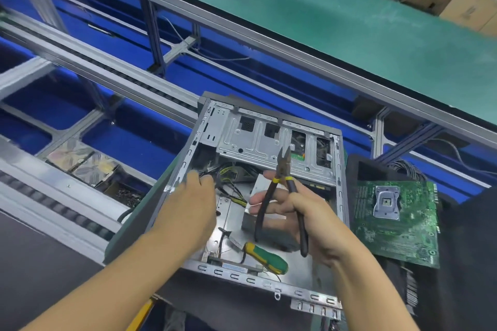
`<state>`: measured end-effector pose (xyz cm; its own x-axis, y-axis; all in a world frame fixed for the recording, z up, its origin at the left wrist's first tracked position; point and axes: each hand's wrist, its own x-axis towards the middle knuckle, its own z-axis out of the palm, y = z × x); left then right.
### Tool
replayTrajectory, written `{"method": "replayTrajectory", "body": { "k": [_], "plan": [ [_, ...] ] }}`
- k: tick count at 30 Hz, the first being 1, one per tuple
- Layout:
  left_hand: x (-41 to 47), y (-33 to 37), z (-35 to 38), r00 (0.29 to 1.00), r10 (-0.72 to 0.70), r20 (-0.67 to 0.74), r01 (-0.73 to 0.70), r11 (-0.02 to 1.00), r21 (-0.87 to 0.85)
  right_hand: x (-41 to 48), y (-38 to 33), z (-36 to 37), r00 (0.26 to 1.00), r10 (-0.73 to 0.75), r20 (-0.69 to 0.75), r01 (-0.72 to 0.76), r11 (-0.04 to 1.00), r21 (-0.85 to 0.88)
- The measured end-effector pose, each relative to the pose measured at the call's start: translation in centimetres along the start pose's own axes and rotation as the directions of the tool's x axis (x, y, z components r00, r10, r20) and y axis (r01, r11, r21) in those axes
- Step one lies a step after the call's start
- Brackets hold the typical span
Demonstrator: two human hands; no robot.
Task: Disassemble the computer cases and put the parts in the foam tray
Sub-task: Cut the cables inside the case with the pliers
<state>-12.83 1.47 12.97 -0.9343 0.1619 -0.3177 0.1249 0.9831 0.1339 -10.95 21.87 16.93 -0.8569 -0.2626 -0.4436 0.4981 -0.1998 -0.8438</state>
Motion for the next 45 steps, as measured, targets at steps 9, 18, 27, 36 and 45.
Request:
{"method": "replayTrajectory", "body": {
  "k": [9, 18, 27, 36, 45],
  "plan": [
    [-1.6, -1.1, -1.9, 0.985, 0.167, -0.045, -0.101, 0.341, -0.935, 3.0, 1.3, 5.0, 0.989, -0.145, -0.015, 0.142, 0.981, -0.129],
    [-6.9, -18.3, -3.0, 0.984, -0.112, -0.142, -0.101, 0.307, -0.946, 3.8, 1.7, 12.2, 0.981, -0.084, 0.177, 0.170, 0.812, -0.558],
    [-13.2, -27.3, 9.7, 0.869, -0.493, 0.027, 0.310, 0.503, -0.807, 2.7, 7.2, 20.5, 0.834, 0.011, 0.552, 0.432, 0.610, -0.664],
    [-14.9, -28.4, 21.0, 0.665, -0.741, 0.092, 0.638, 0.501, -0.584, 2.2, 11.1, 22.7, 0.841, 0.225, 0.492, 0.276, 0.603, -0.749],
    [-13.4, -28.2, 22.1, 0.551, -0.819, 0.161, 0.815, 0.487, -0.315, 1.9, 10.6, 21.1, 0.860, 0.233, 0.454, 0.188, 0.683, -0.706]
  ]
}}
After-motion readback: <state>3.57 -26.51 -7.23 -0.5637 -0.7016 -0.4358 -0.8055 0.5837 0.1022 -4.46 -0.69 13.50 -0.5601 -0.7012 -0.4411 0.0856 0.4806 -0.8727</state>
